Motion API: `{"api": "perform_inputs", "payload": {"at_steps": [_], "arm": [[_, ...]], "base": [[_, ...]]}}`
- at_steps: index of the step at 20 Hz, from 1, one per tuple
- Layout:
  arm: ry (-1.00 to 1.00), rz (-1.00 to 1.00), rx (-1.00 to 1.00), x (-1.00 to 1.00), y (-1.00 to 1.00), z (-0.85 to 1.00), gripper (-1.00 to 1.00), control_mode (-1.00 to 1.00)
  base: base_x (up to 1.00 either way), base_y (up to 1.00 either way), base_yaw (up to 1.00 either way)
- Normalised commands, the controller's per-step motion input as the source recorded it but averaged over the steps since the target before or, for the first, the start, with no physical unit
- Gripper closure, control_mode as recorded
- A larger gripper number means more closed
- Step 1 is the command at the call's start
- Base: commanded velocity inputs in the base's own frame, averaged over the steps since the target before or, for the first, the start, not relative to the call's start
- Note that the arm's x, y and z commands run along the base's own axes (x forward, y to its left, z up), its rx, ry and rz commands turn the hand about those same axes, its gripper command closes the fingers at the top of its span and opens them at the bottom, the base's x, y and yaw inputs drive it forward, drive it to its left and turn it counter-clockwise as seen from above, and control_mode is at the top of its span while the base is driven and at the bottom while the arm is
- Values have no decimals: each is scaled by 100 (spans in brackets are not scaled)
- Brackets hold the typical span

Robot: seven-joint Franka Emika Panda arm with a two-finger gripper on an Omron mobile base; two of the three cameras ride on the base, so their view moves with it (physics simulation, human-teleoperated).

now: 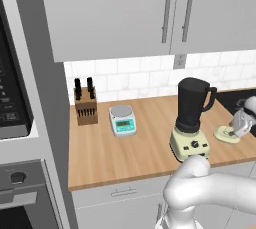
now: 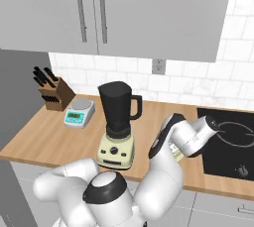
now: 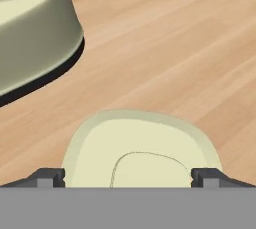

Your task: Close the lid blender by securely placing the lid on top.

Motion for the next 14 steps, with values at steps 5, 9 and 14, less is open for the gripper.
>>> {"api": "perform_inputs", "payload": {"at_steps": [5, 9, 14], "arm": [[8, 0, -3, 0, 0, -16, -100, -100], [11, 0, -7, 0, 0, -33, -100, -100], [9, 0, -4, 0, -5, -27, 100, -100]], "base": [[0, 0, 0], [0, 0, 0], [0, 0, 0]]}}
